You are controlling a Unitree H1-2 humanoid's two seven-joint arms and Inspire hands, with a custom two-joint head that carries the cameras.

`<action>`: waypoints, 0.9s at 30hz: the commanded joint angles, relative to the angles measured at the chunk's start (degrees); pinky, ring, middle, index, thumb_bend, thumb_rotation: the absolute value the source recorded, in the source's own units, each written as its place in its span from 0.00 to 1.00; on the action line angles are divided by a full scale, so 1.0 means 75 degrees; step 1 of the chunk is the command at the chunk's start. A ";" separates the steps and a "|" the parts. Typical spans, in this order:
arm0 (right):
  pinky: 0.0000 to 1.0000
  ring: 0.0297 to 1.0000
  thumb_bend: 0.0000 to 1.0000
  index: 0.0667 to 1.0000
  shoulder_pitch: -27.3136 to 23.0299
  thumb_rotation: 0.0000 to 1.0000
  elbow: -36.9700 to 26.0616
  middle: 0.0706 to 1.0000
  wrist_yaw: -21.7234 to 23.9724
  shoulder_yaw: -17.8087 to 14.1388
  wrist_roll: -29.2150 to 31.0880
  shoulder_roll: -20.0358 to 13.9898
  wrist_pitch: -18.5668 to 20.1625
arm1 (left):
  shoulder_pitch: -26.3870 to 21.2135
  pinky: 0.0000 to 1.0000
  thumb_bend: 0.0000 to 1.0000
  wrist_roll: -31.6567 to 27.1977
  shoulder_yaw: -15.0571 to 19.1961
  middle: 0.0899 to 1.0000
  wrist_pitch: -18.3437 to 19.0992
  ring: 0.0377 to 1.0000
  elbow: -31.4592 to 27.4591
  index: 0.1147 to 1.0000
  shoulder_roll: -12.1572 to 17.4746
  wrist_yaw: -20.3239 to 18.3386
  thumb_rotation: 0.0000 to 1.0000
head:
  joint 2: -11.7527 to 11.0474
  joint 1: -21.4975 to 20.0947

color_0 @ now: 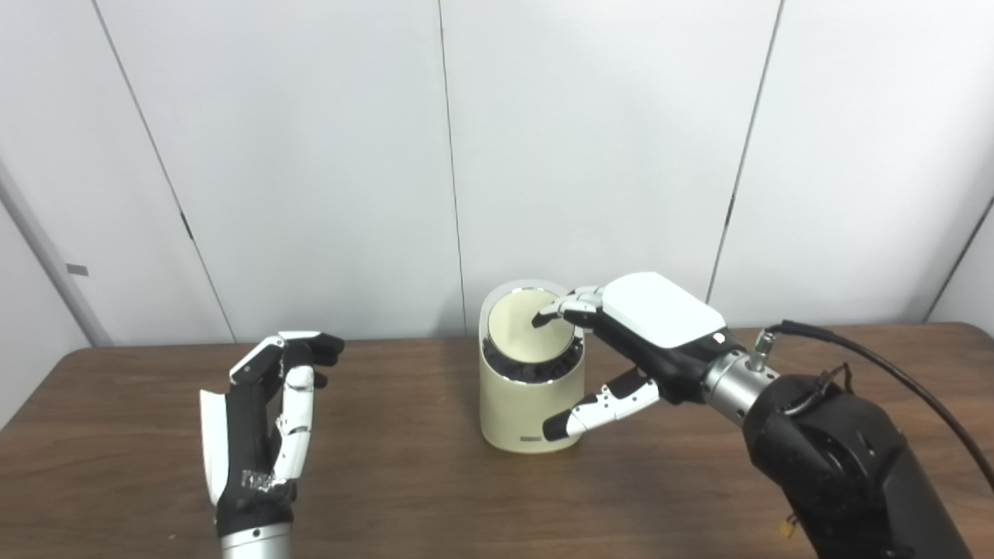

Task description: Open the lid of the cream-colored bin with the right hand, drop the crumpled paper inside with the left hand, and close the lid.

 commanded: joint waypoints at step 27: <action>0.54 0.64 0.30 0.61 0.3216 0.33 -0.0202 0.65 -0.6476 -0.2936 0.4035 0.2233 -0.2404 | -0.0019 0.49 0.21 -0.0737 0.0122 0.58 -0.0575 0.57 -0.0324 0.53 0.0269 -0.0105 0.22 | -0.0048 0.0084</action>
